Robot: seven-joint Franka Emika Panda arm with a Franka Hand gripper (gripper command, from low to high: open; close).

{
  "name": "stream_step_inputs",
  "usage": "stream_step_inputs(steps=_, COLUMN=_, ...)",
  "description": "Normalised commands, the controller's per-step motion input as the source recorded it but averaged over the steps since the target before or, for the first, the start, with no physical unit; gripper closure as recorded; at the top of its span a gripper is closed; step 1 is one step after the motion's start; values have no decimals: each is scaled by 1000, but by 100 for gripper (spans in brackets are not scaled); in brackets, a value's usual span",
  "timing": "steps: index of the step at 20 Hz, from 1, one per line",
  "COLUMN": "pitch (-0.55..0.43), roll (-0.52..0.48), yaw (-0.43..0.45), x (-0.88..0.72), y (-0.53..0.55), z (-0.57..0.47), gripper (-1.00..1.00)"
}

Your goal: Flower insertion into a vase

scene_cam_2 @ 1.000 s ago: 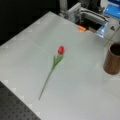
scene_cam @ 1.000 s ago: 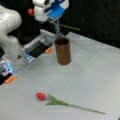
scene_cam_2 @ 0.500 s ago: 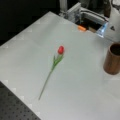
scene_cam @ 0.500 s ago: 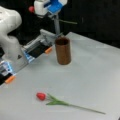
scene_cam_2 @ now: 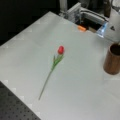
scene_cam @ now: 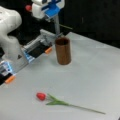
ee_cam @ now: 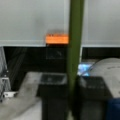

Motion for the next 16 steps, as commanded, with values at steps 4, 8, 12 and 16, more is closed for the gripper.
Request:
stream_step_inputs(steps=4, pitch=668, roll=-53, yaw=-111, x=344, y=18, z=164, gripper=100)
stream_step_inputs(steps=8, pitch=597, roll=-54, yaw=-50, x=414, y=67, z=189, gripper=100)
stream_step_inputs(steps=12, pitch=563, roll=-99, yaw=20, x=373, y=91, z=140, gripper=100)
stream_step_inputs(steps=16, pitch=547, roll=-150, yaw=71, x=301, y=70, z=113, gripper=100)
